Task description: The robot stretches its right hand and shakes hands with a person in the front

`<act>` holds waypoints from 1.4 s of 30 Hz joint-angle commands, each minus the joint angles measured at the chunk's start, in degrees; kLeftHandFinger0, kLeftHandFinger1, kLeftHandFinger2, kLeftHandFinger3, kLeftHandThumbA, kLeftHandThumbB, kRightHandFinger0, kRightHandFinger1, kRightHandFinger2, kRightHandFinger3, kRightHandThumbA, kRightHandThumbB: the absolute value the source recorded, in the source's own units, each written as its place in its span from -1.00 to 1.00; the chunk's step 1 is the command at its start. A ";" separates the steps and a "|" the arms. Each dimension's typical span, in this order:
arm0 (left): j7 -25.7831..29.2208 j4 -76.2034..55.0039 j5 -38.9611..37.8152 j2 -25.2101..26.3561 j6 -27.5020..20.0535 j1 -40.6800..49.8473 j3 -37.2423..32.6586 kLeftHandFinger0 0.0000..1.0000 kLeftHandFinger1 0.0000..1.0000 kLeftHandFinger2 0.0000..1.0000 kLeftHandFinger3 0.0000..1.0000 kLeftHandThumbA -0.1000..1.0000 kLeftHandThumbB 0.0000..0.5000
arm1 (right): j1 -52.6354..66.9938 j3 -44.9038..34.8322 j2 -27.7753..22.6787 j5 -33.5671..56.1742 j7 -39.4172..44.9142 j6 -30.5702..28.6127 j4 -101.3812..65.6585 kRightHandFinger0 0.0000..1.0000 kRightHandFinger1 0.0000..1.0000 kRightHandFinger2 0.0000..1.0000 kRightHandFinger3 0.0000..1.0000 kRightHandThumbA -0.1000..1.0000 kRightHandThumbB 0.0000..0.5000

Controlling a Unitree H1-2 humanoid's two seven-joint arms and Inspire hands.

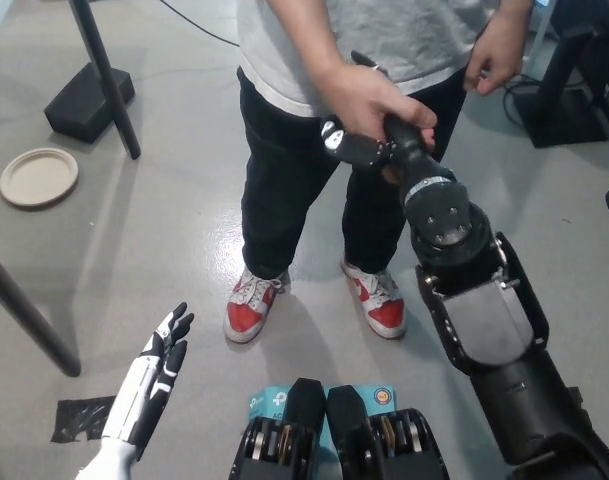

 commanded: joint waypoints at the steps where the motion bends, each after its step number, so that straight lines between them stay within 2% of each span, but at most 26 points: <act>1: -0.69 -1.25 -0.18 0.63 -2.03 -0.85 0.15 1.00 1.00 1.00 1.00 1.00 -0.34 | 0.21 0.64 0.58 -1.55 0.10 1.71 -13.15 1.00 1.00 1.00 1.00 -0.66 -0.42; 6: -0.80 -1.68 -0.58 0.55 -1.54 -0.60 0.28 1.00 1.00 1.00 1.00 1.00 -0.36 | 2.63 2.51 1.06 -2.18 2.68 4.72 -31.54 1.00 1.00 1.00 1.00 -0.73 -0.47; 9: -0.53 -1.91 -0.02 0.62 -1.36 -0.60 0.30 1.00 1.00 1.00 1.00 1.00 -0.38 | 2.98 3.54 1.36 -3.16 3.79 7.01 -41.44 1.00 1.00 1.00 1.00 -0.65 -0.45; 10: -0.73 -1.83 -0.33 0.72 -1.50 -0.69 0.31 1.00 1.00 1.00 1.00 1.00 -0.42 | 2.75 4.20 1.73 -4.93 5.08 7.87 -47.40 1.00 1.00 1.00 1.00 -0.56 -0.47; 12: -0.61 -1.58 -0.10 0.73 -1.86 -0.78 0.27 1.00 1.00 1.00 1.00 1.00 -0.43 | 2.55 4.02 3.59 -9.27 7.78 7.89 -53.98 1.00 1.00 1.00 1.00 -0.53 -0.45; 13: -0.58 -1.50 0.00 0.74 -1.82 -0.83 0.25 1.00 1.00 1.00 1.00 1.00 -0.40 | 2.51 3.75 4.59 -10.63 8.83 7.89 -55.99 1.00 1.00 1.00 1.00 -0.56 -0.45; 15: -0.68 -1.27 -0.18 0.80 -1.78 -1.32 0.30 1.00 1.00 1.00 1.00 1.00 -0.39 | 1.92 3.92 5.26 -11.68 8.94 7.89 -58.38 1.00 1.00 1.00 1.00 -0.74 -0.44; 20: -0.93 -1.88 -0.62 0.67 -1.07 -0.62 0.29 1.00 1.00 1.00 1.00 1.00 -0.36 | 3.35 3.66 1.93 -9.58 7.44 7.89 -48.16 1.00 1.00 1.00 1.00 -0.84 -0.50; 25: -0.54 -1.72 0.06 0.48 -1.41 -0.37 0.12 1.00 1.00 1.00 1.00 1.00 -0.37 | 0.85 1.20 0.02 -5.91 3.89 7.46 -21.75 1.00 1.00 1.00 1.00 -0.85 -0.57; 26: -0.71 -1.73 -0.25 0.50 -1.17 -0.50 0.15 1.00 1.00 1.00 1.00 1.00 -0.41 | -0.16 0.55 -0.16 -4.97 2.89 4.65 -15.05 1.00 1.00 1.00 1.00 -0.85 -0.60; 28: -0.55 -1.71 -0.18 0.45 -1.12 -0.50 0.21 1.00 1.00 1.00 1.00 1.00 -0.43 | -1.90 -0.12 -0.35 -3.82 1.67 0.88 -5.53 1.00 1.00 1.00 1.00 -0.70 -0.47; 29: -0.54 -1.68 -0.21 0.44 -1.10 -0.52 0.22 1.00 1.00 1.00 1.00 1.00 -0.44 | -2.64 -0.19 -0.53 -3.60 1.43 -0.20 -2.31 1.00 1.00 1.00 1.00 -0.67 -0.47; 32: -0.39 -1.49 0.29 0.57 -1.53 -0.58 0.13 1.00 1.00 1.00 1.00 1.00 -0.41 | -5.27 -0.65 -0.50 -2.96 0.52 -2.45 6.70 1.00 1.00 1.00 1.00 -0.71 -0.55; 37: -0.59 -1.41 0.23 0.62 -1.27 -0.47 0.04 1.00 1.00 1.00 1.00 1.00 -0.38 | -8.47 -0.77 -0.56 -3.11 -0.32 -4.06 16.24 1.00 1.00 1.00 1.00 -0.72 -0.58; 40: -0.82 -1.63 0.04 0.74 -1.06 -0.47 0.04 1.00 1.00 1.00 1.00 1.00 -0.38 | -7.85 -0.57 -0.56 -3.59 -0.38 -4.32 14.68 1.00 1.00 1.00 1.00 -0.61 -0.57; 42: -0.84 -1.50 -0.08 0.72 -1.21 -0.49 0.05 1.00 1.00 1.00 1.00 1.00 -0.38 | -6.69 -0.69 -0.48 -3.30 0.09 -4.54 11.48 1.00 1.00 1.00 1.00 -0.60 -0.57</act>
